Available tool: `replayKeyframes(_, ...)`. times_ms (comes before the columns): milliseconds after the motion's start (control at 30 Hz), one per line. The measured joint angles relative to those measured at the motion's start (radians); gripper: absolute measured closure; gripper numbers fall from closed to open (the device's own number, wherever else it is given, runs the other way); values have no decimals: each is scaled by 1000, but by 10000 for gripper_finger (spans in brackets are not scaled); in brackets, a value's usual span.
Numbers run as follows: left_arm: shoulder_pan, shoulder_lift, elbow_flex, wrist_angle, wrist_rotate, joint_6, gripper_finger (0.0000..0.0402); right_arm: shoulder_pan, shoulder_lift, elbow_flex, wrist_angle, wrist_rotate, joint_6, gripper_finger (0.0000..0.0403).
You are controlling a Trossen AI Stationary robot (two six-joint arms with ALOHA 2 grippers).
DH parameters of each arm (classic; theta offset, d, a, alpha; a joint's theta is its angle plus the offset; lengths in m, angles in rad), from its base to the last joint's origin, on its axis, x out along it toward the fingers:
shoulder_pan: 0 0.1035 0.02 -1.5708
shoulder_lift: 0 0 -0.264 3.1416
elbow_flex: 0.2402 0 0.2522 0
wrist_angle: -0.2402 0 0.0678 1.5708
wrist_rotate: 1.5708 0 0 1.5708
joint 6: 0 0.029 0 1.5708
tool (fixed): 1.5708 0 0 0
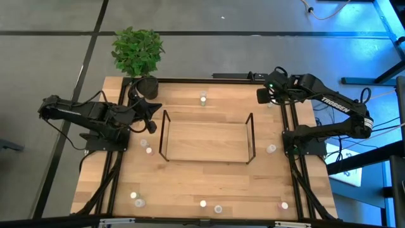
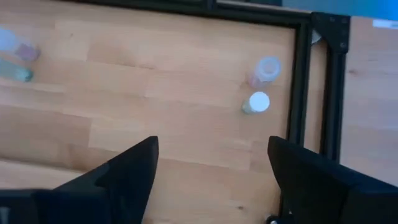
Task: Pick and place medicine bottles onto shelf by color
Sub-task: Put the top right blue pill bottle on the shelf
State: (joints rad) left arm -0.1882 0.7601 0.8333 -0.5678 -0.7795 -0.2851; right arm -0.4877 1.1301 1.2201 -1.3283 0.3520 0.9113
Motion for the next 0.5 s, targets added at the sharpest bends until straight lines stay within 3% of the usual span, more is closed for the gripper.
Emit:
replayKeyframes(300,0,0,0,0,0,0,401,0,0,0,9,-5,89,98)
replayKeyframes(500,0,0,0,0,0,0,401,-24,30,1,-5,-14,42,105)
